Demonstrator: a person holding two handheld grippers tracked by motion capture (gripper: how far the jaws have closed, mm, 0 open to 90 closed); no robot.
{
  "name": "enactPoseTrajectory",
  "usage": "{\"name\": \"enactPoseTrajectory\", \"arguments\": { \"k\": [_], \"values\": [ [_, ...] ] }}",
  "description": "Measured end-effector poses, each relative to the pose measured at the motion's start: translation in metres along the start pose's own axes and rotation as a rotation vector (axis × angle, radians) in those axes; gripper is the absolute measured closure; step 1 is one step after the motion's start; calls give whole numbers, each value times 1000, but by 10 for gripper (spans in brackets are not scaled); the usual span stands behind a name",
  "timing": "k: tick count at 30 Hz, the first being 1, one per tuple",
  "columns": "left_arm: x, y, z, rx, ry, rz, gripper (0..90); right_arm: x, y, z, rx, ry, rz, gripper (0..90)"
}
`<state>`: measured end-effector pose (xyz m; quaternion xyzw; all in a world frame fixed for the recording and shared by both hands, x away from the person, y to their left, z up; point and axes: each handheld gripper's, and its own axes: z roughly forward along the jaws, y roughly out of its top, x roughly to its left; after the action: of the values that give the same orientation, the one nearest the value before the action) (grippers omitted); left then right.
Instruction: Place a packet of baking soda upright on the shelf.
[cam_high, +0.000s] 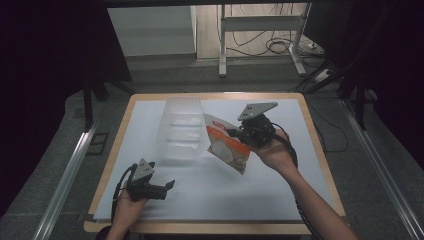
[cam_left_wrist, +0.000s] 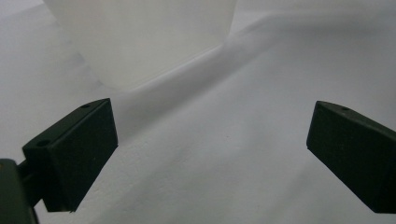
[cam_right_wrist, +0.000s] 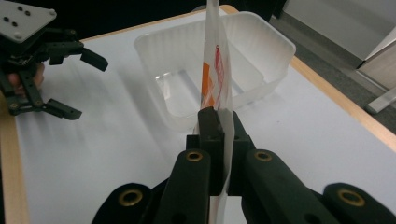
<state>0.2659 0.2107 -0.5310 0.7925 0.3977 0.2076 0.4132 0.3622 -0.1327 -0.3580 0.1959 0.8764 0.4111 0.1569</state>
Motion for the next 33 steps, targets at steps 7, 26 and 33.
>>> {"name": "enactPoseTrajectory", "arguments": {
  "k": [7, 26, 33],
  "values": [
    [0, 0, 0, -1, -1, -1, 19, -8, 10, 4, -10, -11, 6, 895],
    [1, 0, 0, -3, -5, -9, 18, -34, 46, 19, -32, -46, -1, 895],
    [1, 0, 1, -3, -6, -10, 18, -43, 61, 26, -45, -56, -3, 894]
  ]
}}
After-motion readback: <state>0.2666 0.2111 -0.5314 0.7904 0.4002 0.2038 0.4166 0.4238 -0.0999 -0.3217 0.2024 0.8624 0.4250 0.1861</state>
